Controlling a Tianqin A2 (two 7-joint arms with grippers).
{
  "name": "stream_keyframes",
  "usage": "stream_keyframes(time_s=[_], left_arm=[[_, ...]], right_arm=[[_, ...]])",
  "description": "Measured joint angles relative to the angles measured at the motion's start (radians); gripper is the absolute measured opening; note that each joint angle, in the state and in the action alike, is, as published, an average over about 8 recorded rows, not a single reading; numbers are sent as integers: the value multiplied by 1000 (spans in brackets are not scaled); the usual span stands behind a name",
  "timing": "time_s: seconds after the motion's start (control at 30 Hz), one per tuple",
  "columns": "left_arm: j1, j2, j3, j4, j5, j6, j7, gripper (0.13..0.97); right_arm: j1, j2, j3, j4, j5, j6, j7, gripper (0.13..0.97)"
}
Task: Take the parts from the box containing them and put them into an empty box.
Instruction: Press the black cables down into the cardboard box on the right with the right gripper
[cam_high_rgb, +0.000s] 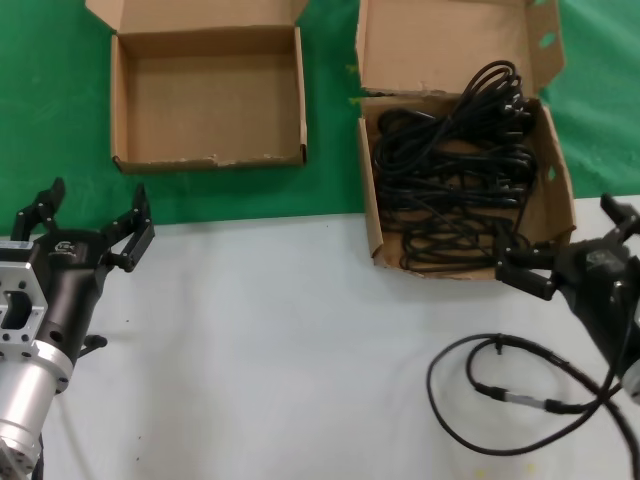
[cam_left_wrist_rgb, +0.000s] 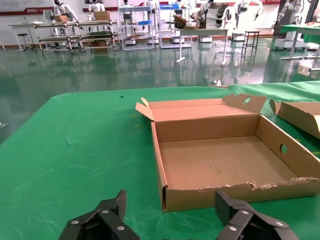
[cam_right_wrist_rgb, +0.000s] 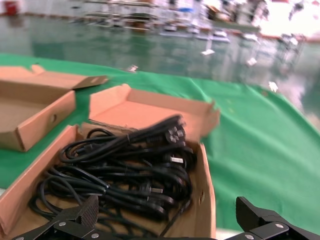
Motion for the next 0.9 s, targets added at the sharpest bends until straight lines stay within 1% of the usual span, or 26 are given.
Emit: stream_keyframes(time_s=[0.03, 0.07, 0.2, 0.33, 0.47, 0.5, 0.6, 0.73, 0.77, 0.9], left_arm=[[0, 0, 0, 0, 0, 0, 0, 683], [0, 0, 0, 0, 0, 0, 0, 683], [0, 0, 0, 0, 0, 0, 0, 576], [0, 0, 0, 0, 0, 0, 0, 469], [0, 0, 0, 0, 0, 0, 0, 469], [0, 0, 0, 0, 0, 0, 0, 447], [0, 0, 0, 0, 0, 0, 0, 382], [0, 0, 0, 0, 0, 0, 0, 296], [0, 0, 0, 0, 0, 0, 0, 296], [0, 0, 0, 0, 0, 0, 0, 242]], right_arm=[[8, 28, -20, 5, 8, 7, -14, 966], [18, 58, -43, 9, 15, 13, -31, 966], [81, 192, -153, 13, 36, 24, -112, 966], [177, 329, -285, 5, 45, 16, -203, 966], [284, 424, -388, -11, 8, -23, -269, 966], [311, 439, -405, -16, -12, -40, -280, 966], [378, 460, -430, -34, -90, -104, -308, 966], [450, 449, -429, -61, -196, -208, -351, 966], [467, 442, -427, -69, -220, -234, -365, 966], [531, 406, -418, -97, -298, -330, -426, 966]])
